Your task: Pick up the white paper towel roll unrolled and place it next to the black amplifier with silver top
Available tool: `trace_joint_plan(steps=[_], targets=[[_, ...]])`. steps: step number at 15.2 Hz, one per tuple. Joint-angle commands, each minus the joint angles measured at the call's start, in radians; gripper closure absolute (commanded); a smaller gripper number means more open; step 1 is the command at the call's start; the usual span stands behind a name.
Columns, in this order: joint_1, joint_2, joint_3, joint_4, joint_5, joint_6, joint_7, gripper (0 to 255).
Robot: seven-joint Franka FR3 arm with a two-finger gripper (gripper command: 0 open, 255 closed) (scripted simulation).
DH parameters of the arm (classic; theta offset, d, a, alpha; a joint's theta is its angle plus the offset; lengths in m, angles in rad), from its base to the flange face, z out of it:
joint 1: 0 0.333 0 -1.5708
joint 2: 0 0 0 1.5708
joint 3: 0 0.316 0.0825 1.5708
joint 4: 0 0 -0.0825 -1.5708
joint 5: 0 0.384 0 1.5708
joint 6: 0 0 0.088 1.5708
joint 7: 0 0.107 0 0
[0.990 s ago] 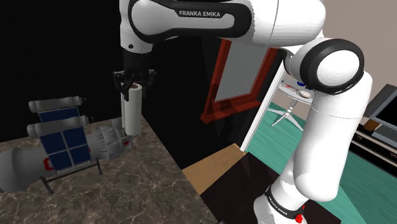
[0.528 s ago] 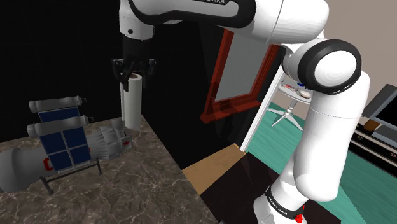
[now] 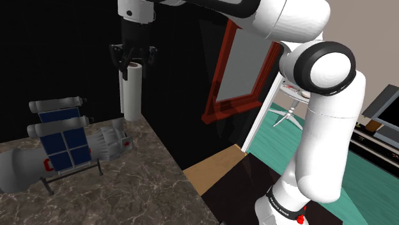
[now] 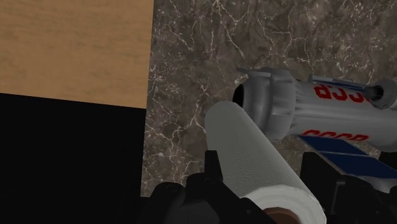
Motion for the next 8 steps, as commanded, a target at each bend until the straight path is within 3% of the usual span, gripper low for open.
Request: trace_joint_plan(steps=[1,8], targets=[[0.003,0.011,-0.001,0.045,-0.004,-0.035,-0.002,255],[0.038,0.084,0.000,0.254,-0.032,-0.173,0.005,255]])
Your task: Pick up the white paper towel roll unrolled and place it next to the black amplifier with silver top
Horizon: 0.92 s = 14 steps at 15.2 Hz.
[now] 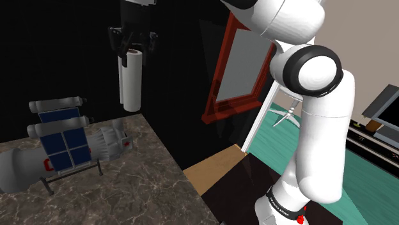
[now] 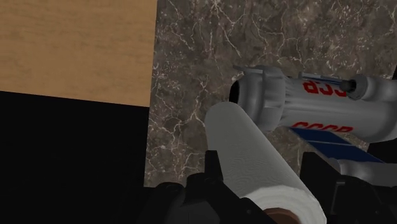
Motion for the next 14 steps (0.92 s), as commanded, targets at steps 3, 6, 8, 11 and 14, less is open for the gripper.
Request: trace_joint_plan(steps=[3,6,8,11,14], targets=[[0.031,0.061,-0.002,0.157,-0.024,-0.097,0.002,255],[0.084,0.158,-0.011,0.370,-0.060,-0.212,0.000,255],[0.048,0.020,0.012,0.137,-0.017,-0.118,0.037,255],[0.039,-0.102,0.032,-0.048,0.024,-0.052,0.083,255],[0.048,-0.193,0.050,-0.173,0.056,-0.012,0.128,255]])
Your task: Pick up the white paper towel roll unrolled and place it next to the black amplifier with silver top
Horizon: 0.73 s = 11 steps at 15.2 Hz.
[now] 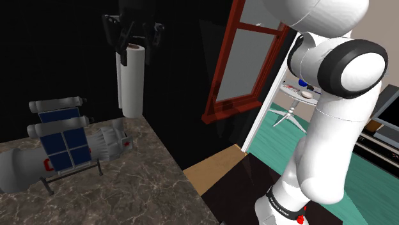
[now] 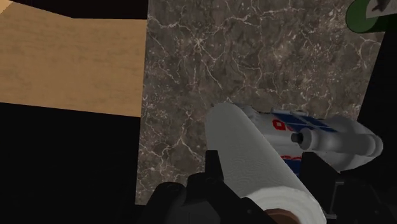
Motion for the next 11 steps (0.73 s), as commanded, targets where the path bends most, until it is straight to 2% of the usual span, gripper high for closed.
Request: trace_joint_plan(steps=[1,6,11], targets=[[0.012,-0.049,0.013,-0.065,0.017,0.019,0.034,255],[0.046,-0.155,0.048,-0.196,0.057,0.053,0.117,255],[0.089,-0.229,0.092,-0.279,0.089,0.071,0.210,255]])
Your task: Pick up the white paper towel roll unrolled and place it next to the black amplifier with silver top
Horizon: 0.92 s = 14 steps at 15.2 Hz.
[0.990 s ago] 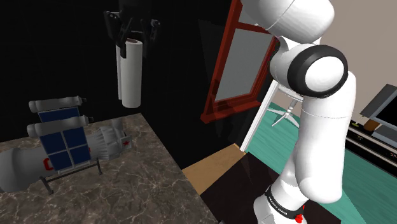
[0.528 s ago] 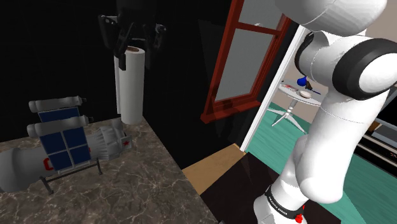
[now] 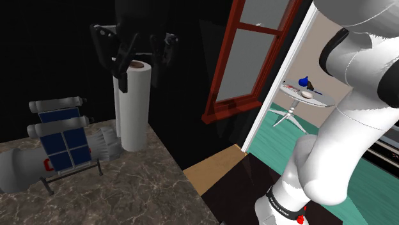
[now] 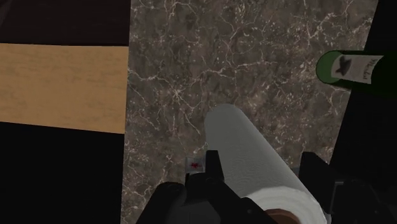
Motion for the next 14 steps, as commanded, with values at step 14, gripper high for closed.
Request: trace_joint_plan(steps=[14], targets=[[0.165,-0.045,0.192,-0.041,0.017,0.010,0.360,255]])
